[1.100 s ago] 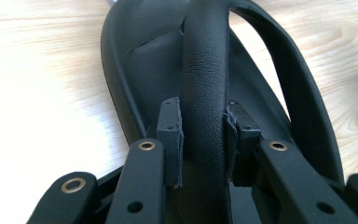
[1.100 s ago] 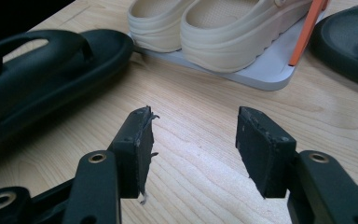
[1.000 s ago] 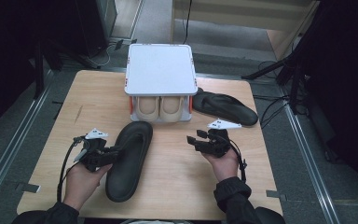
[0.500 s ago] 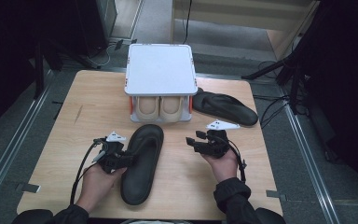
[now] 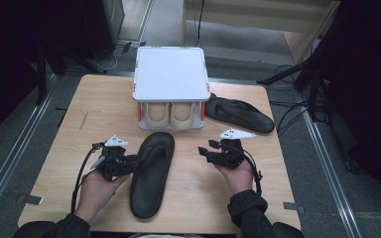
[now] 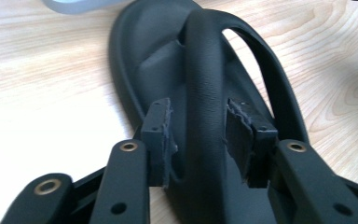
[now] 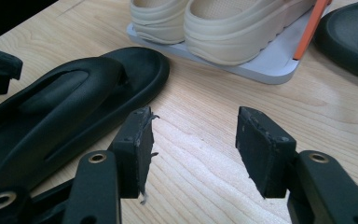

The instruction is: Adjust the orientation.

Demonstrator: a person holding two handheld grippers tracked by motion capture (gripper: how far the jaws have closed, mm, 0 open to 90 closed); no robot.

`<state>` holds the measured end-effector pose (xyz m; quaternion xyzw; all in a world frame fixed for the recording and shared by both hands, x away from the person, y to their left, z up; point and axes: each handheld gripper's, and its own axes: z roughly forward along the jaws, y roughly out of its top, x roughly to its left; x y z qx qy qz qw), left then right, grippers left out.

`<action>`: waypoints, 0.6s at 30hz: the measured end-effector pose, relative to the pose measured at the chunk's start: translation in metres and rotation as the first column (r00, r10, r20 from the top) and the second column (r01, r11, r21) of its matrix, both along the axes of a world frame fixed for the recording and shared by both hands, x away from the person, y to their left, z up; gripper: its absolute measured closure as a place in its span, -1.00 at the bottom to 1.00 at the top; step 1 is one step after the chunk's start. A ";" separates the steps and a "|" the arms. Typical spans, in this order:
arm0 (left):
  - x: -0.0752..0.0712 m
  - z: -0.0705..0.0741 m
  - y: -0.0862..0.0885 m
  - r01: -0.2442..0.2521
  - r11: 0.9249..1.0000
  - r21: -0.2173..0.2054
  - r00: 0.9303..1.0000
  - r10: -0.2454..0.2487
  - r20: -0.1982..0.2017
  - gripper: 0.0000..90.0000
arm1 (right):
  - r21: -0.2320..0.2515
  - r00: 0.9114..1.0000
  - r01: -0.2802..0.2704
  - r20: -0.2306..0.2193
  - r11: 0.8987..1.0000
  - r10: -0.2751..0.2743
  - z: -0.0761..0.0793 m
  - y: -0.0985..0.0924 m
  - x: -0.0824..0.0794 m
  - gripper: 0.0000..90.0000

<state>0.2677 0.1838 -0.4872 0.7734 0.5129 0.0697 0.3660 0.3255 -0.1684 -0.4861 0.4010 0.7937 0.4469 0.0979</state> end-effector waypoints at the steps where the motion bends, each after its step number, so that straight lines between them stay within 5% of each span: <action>1: 0.001 0.000 0.003 -0.001 1.000 0.002 1.000 0.001 -0.004 0.40 | -0.001 1.000 0.000 0.003 1.000 0.000 0.000 -0.001 0.000 0.04; 9: 0.009 -0.006 0.017 0.001 1.000 -0.012 0.999 -0.001 -0.039 0.72 | 0.007 1.000 0.013 0.006 1.000 -0.013 0.001 -0.005 -0.001 0.06; 18: 0.019 -0.006 0.027 0.005 1.000 -0.012 1.000 -0.005 -0.026 0.83 | 0.007 0.999 0.034 0.010 0.999 -0.034 0.003 -0.013 0.000 0.09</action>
